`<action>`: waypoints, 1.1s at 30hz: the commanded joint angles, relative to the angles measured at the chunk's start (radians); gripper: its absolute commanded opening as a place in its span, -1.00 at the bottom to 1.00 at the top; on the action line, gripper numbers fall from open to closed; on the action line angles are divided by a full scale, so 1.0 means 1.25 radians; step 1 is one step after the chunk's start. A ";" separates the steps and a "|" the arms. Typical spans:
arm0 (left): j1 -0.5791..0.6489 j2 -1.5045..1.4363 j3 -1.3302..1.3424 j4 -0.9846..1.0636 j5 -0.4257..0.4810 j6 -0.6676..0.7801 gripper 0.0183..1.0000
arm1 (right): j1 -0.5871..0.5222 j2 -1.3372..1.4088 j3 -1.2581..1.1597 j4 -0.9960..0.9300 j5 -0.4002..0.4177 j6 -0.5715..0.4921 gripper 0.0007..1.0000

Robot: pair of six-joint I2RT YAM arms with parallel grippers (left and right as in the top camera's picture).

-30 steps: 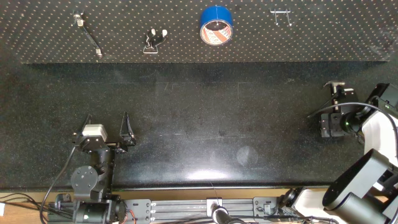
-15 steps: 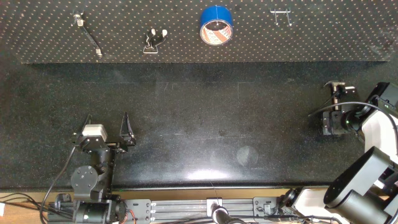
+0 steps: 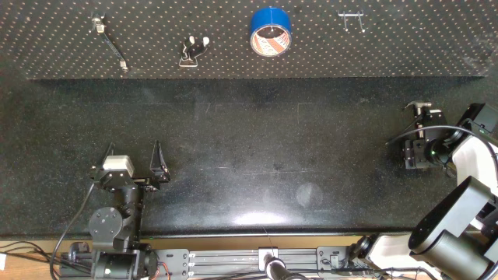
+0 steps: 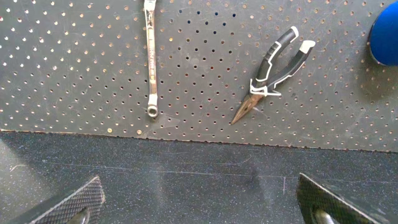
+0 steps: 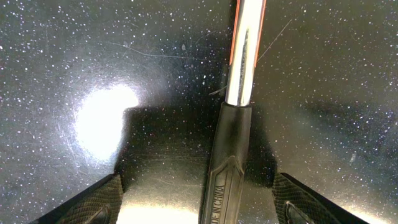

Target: Place Tools Onto Pegboard

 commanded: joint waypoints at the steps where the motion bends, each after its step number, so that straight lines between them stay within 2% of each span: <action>1: 0.004 -0.007 -0.002 -0.006 0.005 0.011 0.99 | -0.001 0.008 0.004 0.004 -0.006 0.001 0.46; 12: 0.004 -0.008 -0.002 -0.006 0.005 0.011 0.99 | -0.001 0.008 0.004 0.012 -0.007 0.001 0.19; 17: 0.004 -0.008 -0.002 -0.006 0.005 0.011 0.99 | -0.001 0.009 0.004 0.015 -0.007 0.001 0.16; 20: 0.004 -0.008 -0.002 -0.006 0.005 0.011 0.99 | -0.001 0.009 0.004 0.015 -0.006 0.001 0.02; 24: 0.004 -0.008 -0.002 -0.006 0.005 0.011 0.99 | -0.001 0.009 0.004 0.015 -0.007 0.001 -0.01; 26: 0.004 -0.008 -0.002 -0.006 0.005 0.011 0.99 | -0.001 0.009 0.004 0.015 -0.007 0.001 -0.12; 31: 0.004 -0.008 -0.002 -0.006 0.005 0.011 0.99 | -0.001 0.009 0.004 0.015 -0.007 0.001 -0.15; 33: 0.004 -0.007 -0.002 -0.006 0.005 0.011 0.99 | -0.001 0.009 0.004 0.015 -0.007 0.001 -0.23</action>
